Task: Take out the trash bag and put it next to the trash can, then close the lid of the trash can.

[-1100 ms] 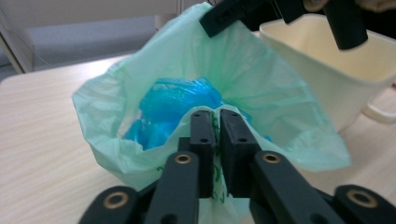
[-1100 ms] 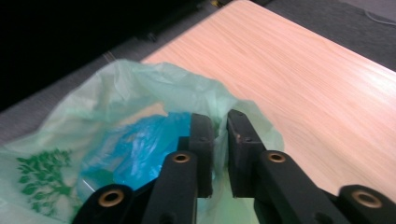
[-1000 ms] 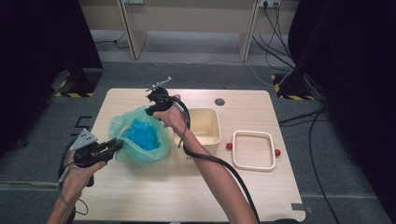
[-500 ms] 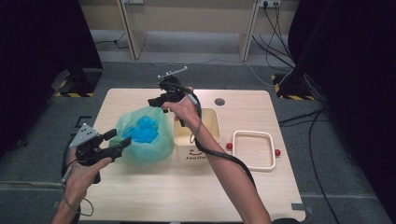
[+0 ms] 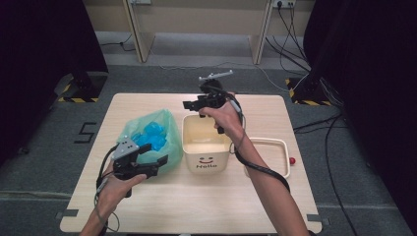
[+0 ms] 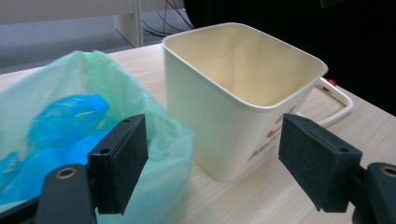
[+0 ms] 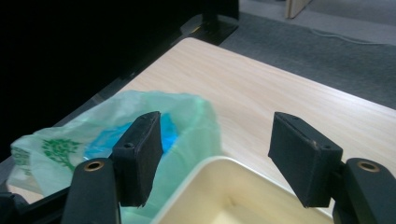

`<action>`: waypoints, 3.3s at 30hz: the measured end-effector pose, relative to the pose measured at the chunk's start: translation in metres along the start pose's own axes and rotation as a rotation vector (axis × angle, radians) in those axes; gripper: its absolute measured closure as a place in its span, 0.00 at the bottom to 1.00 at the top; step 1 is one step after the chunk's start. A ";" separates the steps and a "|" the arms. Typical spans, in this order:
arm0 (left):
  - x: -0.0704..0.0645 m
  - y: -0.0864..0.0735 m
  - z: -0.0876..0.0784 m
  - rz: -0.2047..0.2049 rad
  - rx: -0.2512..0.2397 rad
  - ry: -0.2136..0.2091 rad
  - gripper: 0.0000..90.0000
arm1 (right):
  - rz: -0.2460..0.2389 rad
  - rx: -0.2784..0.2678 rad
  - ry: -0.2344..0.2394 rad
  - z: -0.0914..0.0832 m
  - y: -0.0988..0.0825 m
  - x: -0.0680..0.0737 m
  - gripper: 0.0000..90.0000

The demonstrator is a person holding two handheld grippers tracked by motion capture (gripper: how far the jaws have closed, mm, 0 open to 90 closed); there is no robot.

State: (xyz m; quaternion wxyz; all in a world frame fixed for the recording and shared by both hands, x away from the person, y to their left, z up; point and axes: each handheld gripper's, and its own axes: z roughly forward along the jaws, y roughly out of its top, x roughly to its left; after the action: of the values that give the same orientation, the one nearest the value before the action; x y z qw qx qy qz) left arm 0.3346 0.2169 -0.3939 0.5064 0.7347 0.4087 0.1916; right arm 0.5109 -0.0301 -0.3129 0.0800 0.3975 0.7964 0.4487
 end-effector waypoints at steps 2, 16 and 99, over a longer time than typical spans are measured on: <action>-0.005 -0.002 0.006 0.003 0.008 -0.013 0.24 | 0.009 -0.011 -0.014 -0.009 -0.005 -0.010 0.38; -0.029 -0.036 0.035 0.023 0.070 -0.136 0.18 | 0.040 -0.053 -0.069 -0.062 -0.039 -0.064 0.36; -0.029 -0.115 0.069 0.175 0.308 -0.062 0.15 | 0.298 0.030 -0.451 -0.121 -0.243 -0.183 0.28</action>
State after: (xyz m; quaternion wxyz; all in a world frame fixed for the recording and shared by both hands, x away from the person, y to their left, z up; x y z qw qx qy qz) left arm 0.3191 0.1709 -0.5222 0.3817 0.8419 0.3520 0.1471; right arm 0.4383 -0.3063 -0.4734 0.1825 0.6015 0.6975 0.3440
